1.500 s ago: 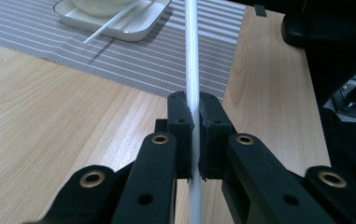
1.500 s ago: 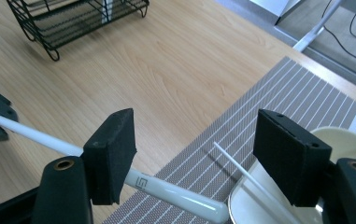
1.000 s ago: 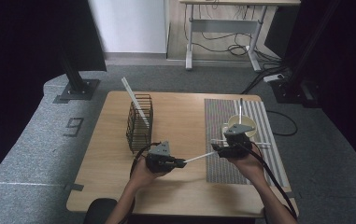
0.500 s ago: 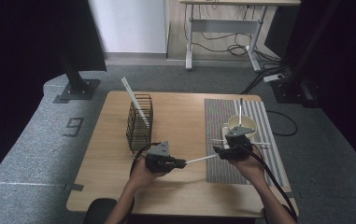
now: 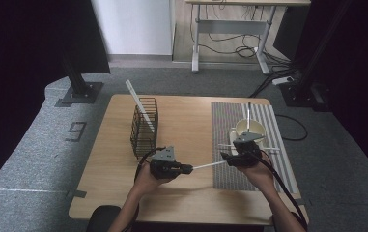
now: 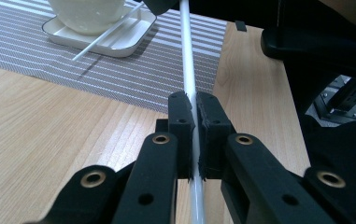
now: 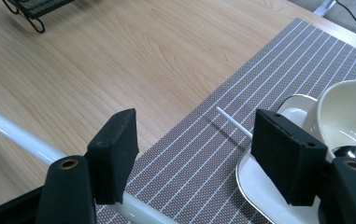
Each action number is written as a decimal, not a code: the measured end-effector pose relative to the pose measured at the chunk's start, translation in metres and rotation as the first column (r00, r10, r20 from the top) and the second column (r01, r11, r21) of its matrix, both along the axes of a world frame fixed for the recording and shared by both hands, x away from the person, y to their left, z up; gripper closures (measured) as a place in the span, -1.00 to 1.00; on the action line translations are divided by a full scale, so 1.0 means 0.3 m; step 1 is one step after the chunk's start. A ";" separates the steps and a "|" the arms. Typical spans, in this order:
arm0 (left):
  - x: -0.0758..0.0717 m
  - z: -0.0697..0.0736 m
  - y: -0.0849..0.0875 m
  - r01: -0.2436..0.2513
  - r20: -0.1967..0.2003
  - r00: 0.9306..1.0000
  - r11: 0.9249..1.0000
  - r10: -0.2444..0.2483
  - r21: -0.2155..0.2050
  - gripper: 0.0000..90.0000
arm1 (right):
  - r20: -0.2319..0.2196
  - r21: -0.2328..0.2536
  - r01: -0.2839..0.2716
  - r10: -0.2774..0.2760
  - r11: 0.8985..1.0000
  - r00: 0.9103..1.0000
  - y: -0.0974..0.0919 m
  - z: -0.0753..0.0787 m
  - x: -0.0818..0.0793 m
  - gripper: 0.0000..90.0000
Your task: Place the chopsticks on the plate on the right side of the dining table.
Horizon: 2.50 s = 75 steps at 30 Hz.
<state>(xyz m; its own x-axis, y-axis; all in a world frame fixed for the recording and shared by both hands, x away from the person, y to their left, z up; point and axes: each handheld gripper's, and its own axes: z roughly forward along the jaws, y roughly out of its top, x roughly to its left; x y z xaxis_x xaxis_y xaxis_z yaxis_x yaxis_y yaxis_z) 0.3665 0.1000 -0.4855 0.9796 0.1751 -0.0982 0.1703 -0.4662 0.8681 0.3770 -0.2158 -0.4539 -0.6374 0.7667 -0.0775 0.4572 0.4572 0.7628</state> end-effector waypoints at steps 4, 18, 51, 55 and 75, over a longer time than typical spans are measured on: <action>-0.001 0.001 0.000 0.003 0.000 1.000 1.000 -0.003 -0.003 0.91 | -0.007 -0.001 -0.001 0.001 1.000 1.000 0.001 -0.009 0.001 -0.31; -0.003 -0.001 -0.004 0.016 0.008 1.000 1.000 -0.016 0.027 0.91 | -0.021 0.014 -0.012 0.012 1.000 1.000 -0.019 -0.014 -0.003 -0.32; 0.017 -0.005 -0.082 0.140 -0.015 0.990 0.978 -0.140 0.153 0.91 | -0.159 -0.213 -0.369 0.340 0.905 0.927 0.045 -0.095 -0.121 0.31; 0.017 -0.004 -0.083 0.149 -0.016 0.989 0.978 -0.148 0.146 0.91 | -0.174 -0.229 -0.395 0.361 0.890 0.916 0.054 -0.104 -0.126 0.41; 0.022 -0.002 -0.051 0.077 0.038 0.996 0.996 -0.079 0.052 0.55 | -0.238 -0.238 -0.491 0.440 0.838 0.866 0.048 -0.094 -0.149 0.79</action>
